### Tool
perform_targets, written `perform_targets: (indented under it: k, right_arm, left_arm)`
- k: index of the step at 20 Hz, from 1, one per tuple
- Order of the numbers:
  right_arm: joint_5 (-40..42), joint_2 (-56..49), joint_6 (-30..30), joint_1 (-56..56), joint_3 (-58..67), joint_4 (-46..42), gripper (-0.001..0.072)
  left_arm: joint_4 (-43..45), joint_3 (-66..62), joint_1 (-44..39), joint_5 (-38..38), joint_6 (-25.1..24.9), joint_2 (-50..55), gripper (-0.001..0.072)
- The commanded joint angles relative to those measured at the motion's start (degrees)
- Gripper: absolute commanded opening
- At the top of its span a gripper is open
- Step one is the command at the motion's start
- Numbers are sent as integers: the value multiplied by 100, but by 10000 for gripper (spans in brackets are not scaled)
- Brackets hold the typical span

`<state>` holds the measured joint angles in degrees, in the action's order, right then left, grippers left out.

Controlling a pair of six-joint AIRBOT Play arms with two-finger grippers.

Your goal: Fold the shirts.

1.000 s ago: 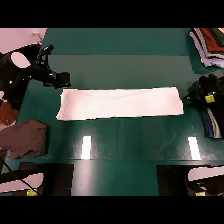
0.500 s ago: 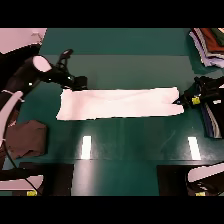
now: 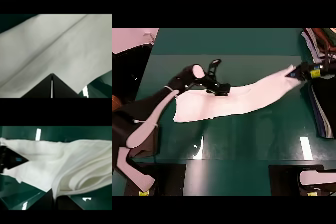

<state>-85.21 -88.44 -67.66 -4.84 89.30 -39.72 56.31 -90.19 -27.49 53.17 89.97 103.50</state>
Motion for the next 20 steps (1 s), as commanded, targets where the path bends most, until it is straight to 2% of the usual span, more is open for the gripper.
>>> perform_targets:
  k: [1,6,12,17,20]
  right_arm:
    - [-46,212,-341,785,822,417,13]
    - [131,210,-442,1694,1384,420,13]
    - [662,210,-428,2481,1399,422,13]
    - [1843,-101,-273,3759,1399,426,13]
    - [2966,-654,-146,4778,1423,409,16]
  left_arm:
    - [-164,-455,-295,-13,13,616,26]
    - [-245,-455,-310,4,4,691,26]
    - [-2,-481,-26,238,4,470,26]
    - [1102,-654,1266,1191,-87,-691,27]
    - [1565,-693,2205,1508,-328,-1541,27]
